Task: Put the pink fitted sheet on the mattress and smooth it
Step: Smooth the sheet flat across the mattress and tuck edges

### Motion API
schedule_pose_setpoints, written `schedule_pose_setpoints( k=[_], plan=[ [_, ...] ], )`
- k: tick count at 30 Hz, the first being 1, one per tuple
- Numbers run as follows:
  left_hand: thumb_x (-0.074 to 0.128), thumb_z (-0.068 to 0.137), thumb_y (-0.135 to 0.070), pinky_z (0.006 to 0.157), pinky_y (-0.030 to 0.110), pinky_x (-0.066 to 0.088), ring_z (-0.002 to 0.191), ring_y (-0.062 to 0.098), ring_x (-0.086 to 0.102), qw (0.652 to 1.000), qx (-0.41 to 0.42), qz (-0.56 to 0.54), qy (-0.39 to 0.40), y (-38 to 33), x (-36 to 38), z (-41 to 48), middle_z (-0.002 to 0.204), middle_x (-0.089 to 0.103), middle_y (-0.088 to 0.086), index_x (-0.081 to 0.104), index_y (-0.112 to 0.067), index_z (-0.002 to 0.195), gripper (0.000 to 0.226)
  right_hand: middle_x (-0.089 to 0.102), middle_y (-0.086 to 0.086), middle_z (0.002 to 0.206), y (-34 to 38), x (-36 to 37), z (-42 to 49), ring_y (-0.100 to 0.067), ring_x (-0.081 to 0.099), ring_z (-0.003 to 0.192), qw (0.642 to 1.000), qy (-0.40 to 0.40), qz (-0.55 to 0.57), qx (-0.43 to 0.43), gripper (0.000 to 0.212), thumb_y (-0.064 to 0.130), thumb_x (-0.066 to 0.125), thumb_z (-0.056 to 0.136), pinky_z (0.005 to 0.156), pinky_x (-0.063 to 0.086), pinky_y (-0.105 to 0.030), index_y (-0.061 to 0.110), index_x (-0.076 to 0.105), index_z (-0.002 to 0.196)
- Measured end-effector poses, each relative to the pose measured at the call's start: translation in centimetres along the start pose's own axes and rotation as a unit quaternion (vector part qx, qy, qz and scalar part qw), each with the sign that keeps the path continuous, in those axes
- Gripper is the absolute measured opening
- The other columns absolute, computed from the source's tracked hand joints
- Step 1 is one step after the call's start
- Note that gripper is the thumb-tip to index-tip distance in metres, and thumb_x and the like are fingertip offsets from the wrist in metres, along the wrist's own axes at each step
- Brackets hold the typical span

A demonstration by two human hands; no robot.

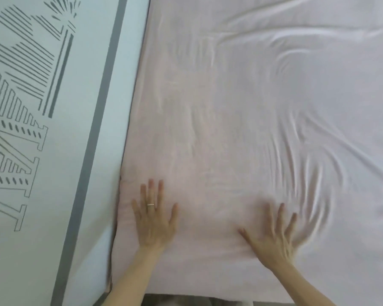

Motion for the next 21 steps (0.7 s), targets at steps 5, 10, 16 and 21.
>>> schedule_pose_setpoints(
  k=[5, 10, 16, 21],
  plan=[
    [0.029, 0.089, -0.073, 0.11, 0.07, 0.009, 0.151, 0.03, 0.001, 0.994, 0.021, 0.093, 0.06, -1.6, 3.9, -1.4, 0.165, 0.002, -0.005, 0.01, -0.043, 0.154, 0.074, -0.035, 0.015, 0.157, 11.6, 0.3, 2.3, -0.026, -0.037, 0.144, 0.965, -0.037, -0.014, -0.259, 0.11, 0.099, 0.033, 0.063, 0.108, -0.015, -0.073, 0.052, -0.019, 0.149],
    [0.016, 0.088, -0.076, 0.116, 0.057, 0.02, 0.149, 0.035, 0.013, 0.98, -0.196, 0.0, 0.028, 6.5, 4.6, -7.8, 0.165, 0.003, -0.002, -0.002, -0.046, 0.153, 0.074, -0.027, 0.009, 0.162, 2.0, 4.8, 1.6, -0.029, -0.029, 0.148, 0.938, -0.053, -0.102, -0.327, 0.101, 0.094, 0.031, 0.074, 0.109, -0.002, -0.077, 0.047, -0.012, 0.153],
    [0.028, 0.1, -0.053, 0.11, 0.059, 0.03, 0.142, 0.038, 0.029, 0.949, -0.308, -0.029, 0.053, 8.4, 2.6, -16.0, 0.161, 0.02, 0.009, 0.013, -0.028, 0.155, 0.062, -0.017, 0.002, 0.166, -11.8, 5.9, -3.0, -0.036, -0.014, 0.151, 0.954, 0.011, -0.186, -0.234, 0.114, 0.095, 0.039, 0.061, 0.096, 0.021, -0.085, 0.041, 0.008, 0.157],
    [0.032, 0.1, -0.049, 0.119, 0.054, 0.012, 0.151, 0.031, 0.004, 0.984, -0.179, 0.001, -0.012, -0.4, 3.3, -16.6, 0.164, 0.002, 0.009, 0.006, -0.025, 0.157, 0.067, -0.008, -0.003, 0.167, -6.2, 4.0, -5.7, -0.034, -0.008, 0.153, 0.914, -0.072, -0.174, -0.36, 0.11, 0.093, 0.039, 0.069, 0.11, 0.007, -0.076, 0.036, 0.01, 0.158]
  ],
)
Point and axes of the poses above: each hand's wrist, its own z-axis towards the middle knuckle, its own x-axis out of the palm, y = z × x, the point moved 3 cm from there along z, towards the middle knuckle
